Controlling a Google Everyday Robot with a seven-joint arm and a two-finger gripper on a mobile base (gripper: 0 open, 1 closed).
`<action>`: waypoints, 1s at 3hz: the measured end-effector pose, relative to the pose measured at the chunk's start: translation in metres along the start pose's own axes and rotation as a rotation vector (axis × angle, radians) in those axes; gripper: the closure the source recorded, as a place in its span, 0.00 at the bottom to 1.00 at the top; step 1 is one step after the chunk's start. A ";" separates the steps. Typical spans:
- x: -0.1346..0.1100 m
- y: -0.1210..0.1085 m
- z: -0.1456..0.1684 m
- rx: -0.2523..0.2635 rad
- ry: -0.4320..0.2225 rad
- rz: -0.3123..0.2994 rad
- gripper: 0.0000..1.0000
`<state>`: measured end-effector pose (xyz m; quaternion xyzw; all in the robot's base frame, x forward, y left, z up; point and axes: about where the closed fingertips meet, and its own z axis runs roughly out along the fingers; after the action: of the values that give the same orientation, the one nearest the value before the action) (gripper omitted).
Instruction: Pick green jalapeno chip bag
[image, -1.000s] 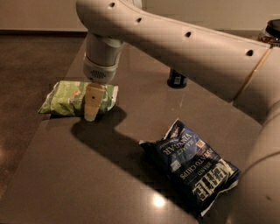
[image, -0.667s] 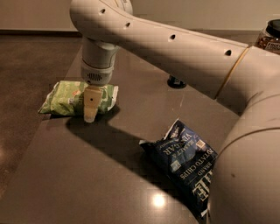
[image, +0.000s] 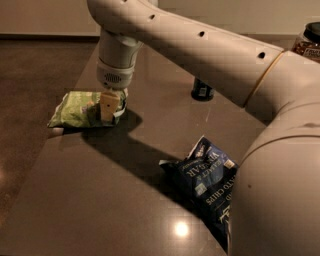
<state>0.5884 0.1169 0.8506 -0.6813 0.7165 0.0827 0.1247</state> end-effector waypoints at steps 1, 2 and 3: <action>0.005 -0.005 -0.024 -0.004 -0.042 0.015 0.70; 0.009 -0.011 -0.053 0.001 -0.093 0.025 0.99; 0.016 -0.015 -0.108 0.009 -0.181 0.027 1.00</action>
Offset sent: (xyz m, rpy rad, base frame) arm 0.0098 -0.0357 0.0670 0.1220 -0.0034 -0.0339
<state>0.5958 0.0692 0.9495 -0.6609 0.7116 0.1424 0.1911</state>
